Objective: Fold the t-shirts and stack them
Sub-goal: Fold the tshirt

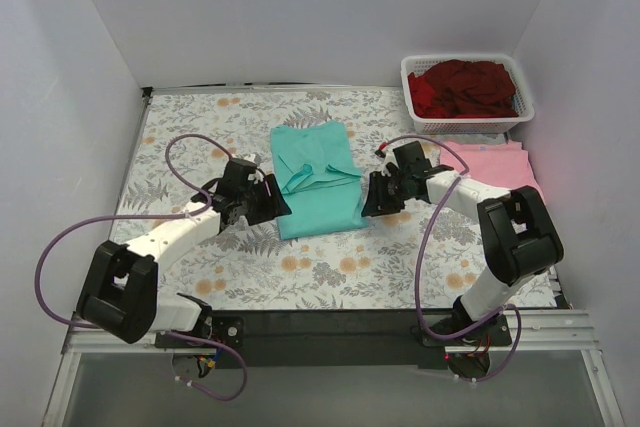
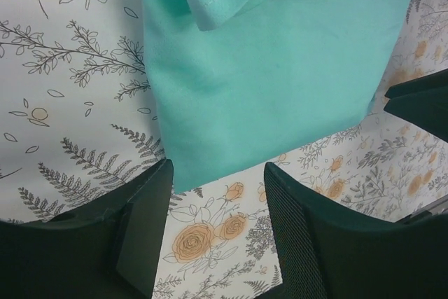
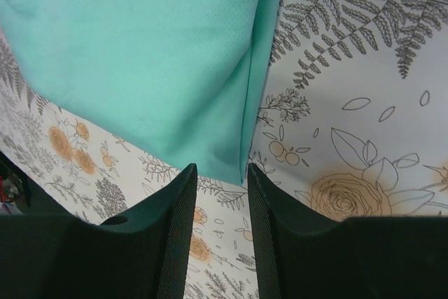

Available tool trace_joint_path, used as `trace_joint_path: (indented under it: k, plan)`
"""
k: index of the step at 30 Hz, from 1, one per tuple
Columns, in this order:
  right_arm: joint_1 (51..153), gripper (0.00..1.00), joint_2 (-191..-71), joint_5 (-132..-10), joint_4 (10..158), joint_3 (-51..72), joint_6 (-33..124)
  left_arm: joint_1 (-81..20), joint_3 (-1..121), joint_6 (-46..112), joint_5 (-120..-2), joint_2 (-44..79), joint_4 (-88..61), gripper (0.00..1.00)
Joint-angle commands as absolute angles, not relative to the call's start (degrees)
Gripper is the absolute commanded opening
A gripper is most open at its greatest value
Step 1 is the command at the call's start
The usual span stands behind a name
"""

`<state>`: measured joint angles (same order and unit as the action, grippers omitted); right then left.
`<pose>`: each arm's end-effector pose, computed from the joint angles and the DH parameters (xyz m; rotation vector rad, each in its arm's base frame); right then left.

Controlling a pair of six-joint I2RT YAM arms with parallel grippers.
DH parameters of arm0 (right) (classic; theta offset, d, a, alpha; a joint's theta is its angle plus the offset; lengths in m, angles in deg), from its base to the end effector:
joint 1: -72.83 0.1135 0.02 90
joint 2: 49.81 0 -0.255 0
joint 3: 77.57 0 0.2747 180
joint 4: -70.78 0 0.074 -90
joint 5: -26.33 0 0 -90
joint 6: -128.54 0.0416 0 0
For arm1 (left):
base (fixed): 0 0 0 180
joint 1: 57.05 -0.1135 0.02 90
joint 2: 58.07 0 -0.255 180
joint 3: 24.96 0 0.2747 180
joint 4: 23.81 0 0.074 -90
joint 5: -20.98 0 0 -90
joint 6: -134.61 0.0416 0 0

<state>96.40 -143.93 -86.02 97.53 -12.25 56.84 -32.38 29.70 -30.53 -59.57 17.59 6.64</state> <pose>0.3078 0.1515 0.1428 -0.2799 2.6020 0.7713 0.2561 -0.1252 0.1721 -1.0801 2.4748 -0.8657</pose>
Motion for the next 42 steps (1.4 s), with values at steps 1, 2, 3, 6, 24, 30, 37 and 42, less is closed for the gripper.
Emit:
trace_joint_path:
  k: [1,2,3,6,24,30,37,42]
  plan:
    - [96.12,0.41,-145.08,-88.37,90.69,-13.10,58.84,-32.09,31.07,-31.33,-58.13,19.97,5.07,0.53]
    - [96.12,0.40,-145.34,-88.45,90.34,-13.88,59.01,-32.00,31.42,-31.50,-57.95,20.93,4.98,0.52]
    - [96.12,0.40,-145.78,-88.63,89.64,-14.32,59.02,-31.91,31.77,-31.51,-57.78,22.42,4.72,0.51]
    - [96.12,0.38,-146.48,-89.51,88.76,-16.26,59.19,-31.38,32.30,-31.51,-57.60,24.54,4.37,0.48]
    - [93.75,0.01,-138.41,-89.60,94.55,-28.03,60.86,-30.77,30.29,-35.11,-58.13,27.19,13.50,0.29]
    - [93.75,0.21,-132.79,-87.84,96.31,-31.73,61.57,-30.07,29.75,-37.04,-56.81,22.27,14.83,0.29]
    - [95.06,0.27,-127.15,-85.64,98.52,-22.69,57.08,-25.06,35.63,-37.66,-57.68,21.73,14.48,0.34]
    - [98.66,0.27,-130.65,-86.87,93.34,-16.01,56.99,-22.86,39.51,-37.13,-58.83,28.04,12.64,0.34]
